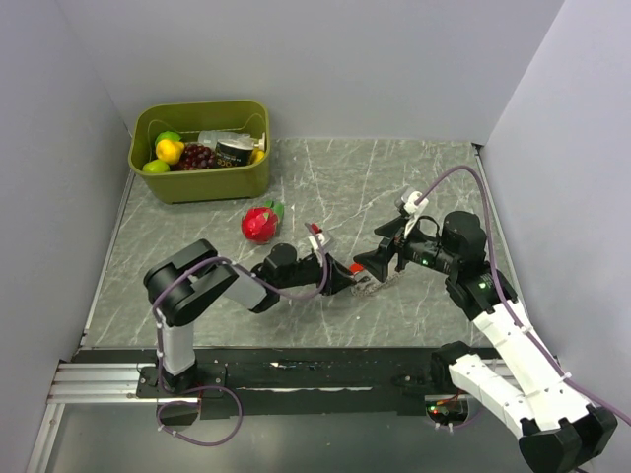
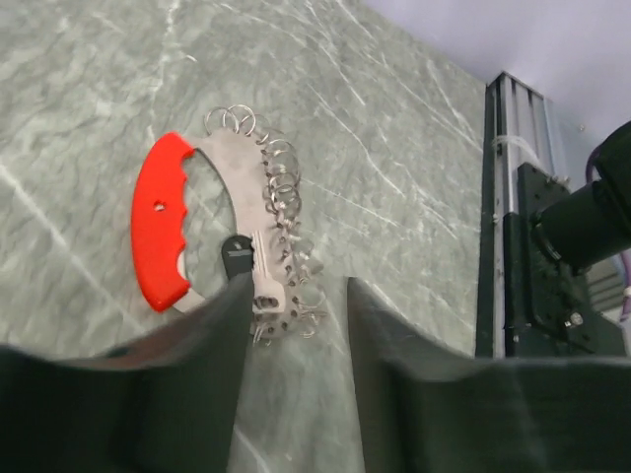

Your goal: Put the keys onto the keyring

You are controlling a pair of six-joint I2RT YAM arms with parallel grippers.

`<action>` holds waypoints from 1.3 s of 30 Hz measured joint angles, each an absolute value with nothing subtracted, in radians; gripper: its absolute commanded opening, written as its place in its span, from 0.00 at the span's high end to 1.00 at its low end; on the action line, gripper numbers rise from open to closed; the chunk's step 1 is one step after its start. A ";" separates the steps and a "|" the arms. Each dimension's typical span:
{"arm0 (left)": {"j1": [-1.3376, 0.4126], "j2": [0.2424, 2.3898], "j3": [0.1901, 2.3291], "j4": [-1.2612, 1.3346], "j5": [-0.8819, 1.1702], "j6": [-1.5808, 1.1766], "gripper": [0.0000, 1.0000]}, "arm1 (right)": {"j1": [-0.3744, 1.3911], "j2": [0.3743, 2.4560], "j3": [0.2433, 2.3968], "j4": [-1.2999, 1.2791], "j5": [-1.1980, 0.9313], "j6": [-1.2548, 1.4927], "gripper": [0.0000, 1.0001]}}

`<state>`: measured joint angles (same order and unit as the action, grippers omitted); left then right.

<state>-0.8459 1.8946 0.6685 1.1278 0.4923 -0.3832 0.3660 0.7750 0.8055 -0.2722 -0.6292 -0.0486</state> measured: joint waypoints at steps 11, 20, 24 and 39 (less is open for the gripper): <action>-0.848 1.571 0.527 1.093 0.348 -0.334 0.04 | 0.366 0.795 0.802 -0.247 -0.667 -0.033 0.00; -0.839 1.454 0.501 1.077 0.222 -0.334 0.04 | 0.366 0.855 0.802 -0.212 -0.700 -0.015 0.00; -0.780 1.448 0.488 1.077 0.220 -0.416 0.04 | 0.366 0.899 0.802 -0.208 -0.701 -0.012 0.00; -0.586 1.032 0.448 0.506 -0.271 -0.622 0.04 | 0.141 0.932 0.688 -0.158 -0.463 0.196 0.00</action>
